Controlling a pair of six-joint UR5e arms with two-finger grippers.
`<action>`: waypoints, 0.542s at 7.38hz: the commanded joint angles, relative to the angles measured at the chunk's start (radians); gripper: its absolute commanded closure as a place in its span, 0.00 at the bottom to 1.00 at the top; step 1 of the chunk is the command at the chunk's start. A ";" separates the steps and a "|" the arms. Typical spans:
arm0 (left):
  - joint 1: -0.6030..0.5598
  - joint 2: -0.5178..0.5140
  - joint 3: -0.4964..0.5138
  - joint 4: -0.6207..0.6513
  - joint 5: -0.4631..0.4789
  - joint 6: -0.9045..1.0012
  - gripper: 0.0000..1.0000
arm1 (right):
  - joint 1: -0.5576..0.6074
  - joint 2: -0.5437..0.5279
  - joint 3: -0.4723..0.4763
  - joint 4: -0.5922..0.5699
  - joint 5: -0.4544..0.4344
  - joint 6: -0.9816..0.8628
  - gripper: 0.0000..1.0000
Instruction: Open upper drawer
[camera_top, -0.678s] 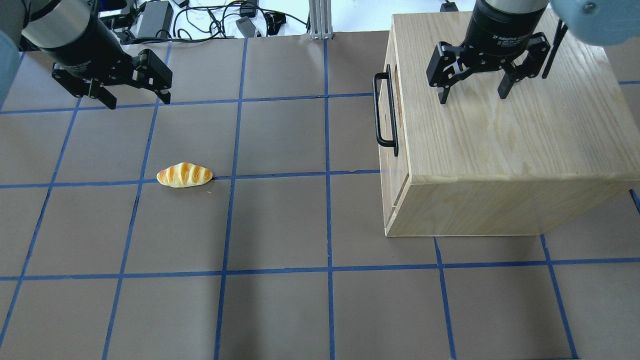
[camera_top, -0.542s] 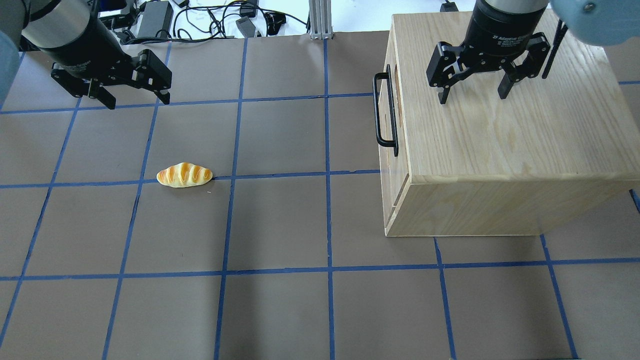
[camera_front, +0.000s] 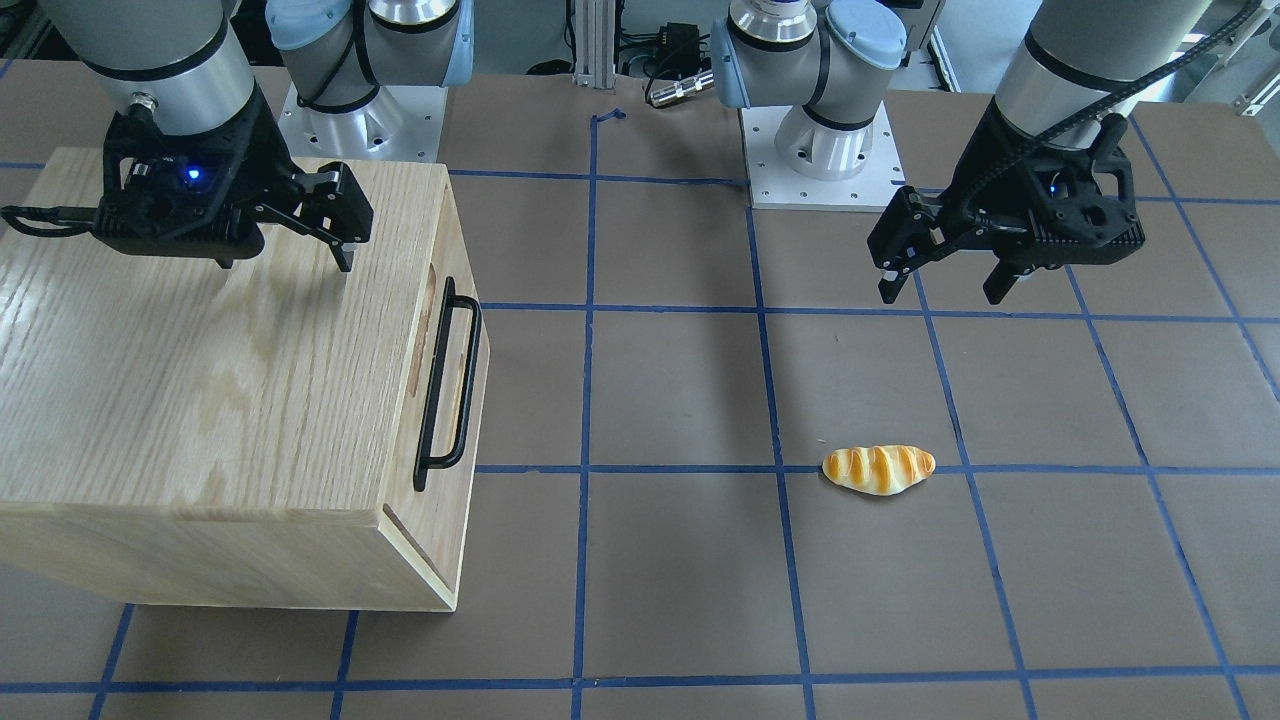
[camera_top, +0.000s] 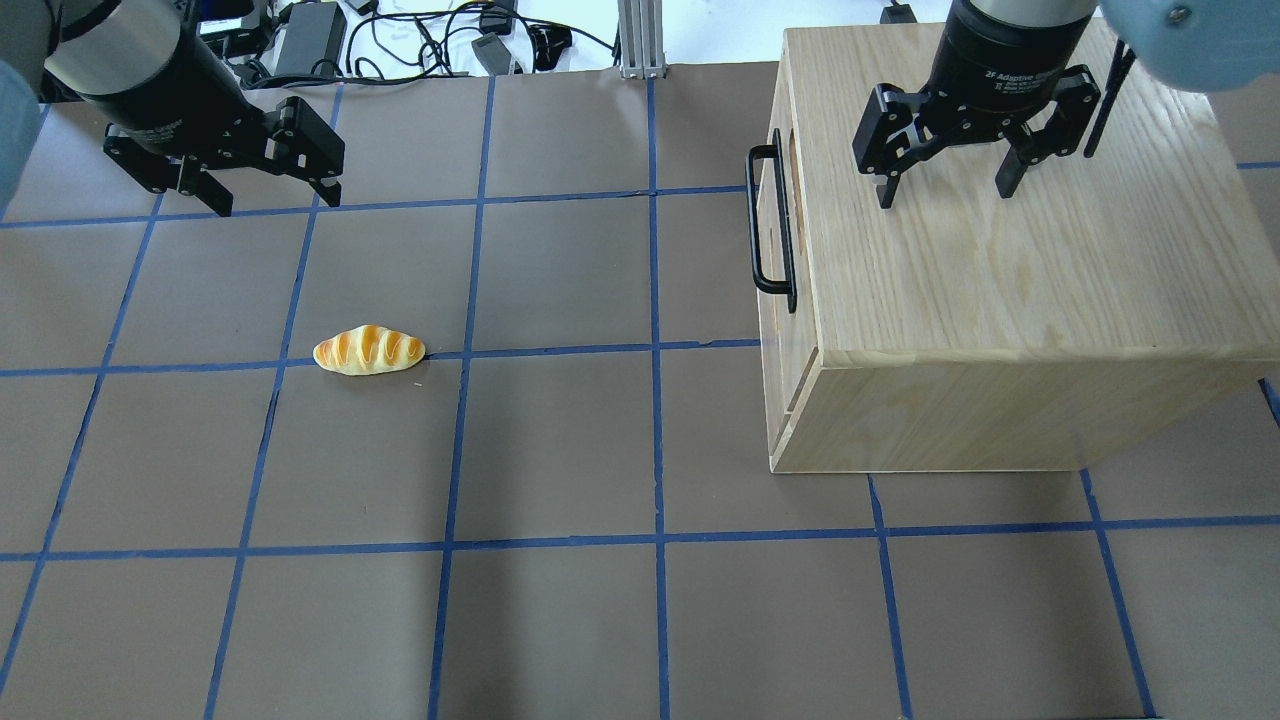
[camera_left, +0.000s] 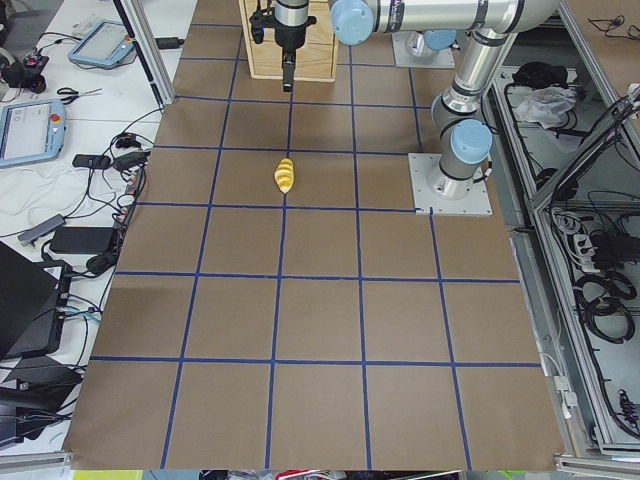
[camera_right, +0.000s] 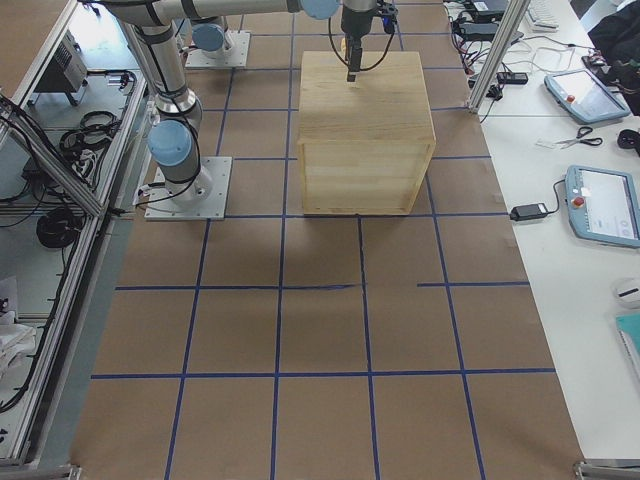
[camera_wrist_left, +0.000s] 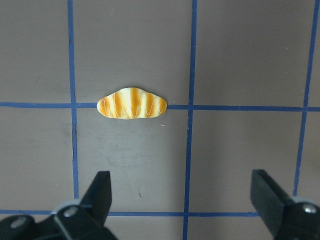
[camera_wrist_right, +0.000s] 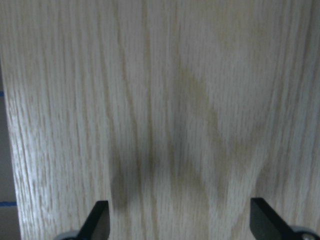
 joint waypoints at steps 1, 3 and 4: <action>-0.001 0.004 0.000 0.000 0.004 0.000 0.00 | 0.000 0.000 0.001 0.000 0.000 0.000 0.00; 0.002 0.000 0.002 -0.001 -0.008 0.003 0.00 | -0.002 0.000 0.000 0.000 0.000 0.000 0.00; 0.002 -0.002 0.011 0.000 -0.007 0.002 0.00 | 0.000 0.000 0.000 0.000 0.000 -0.001 0.00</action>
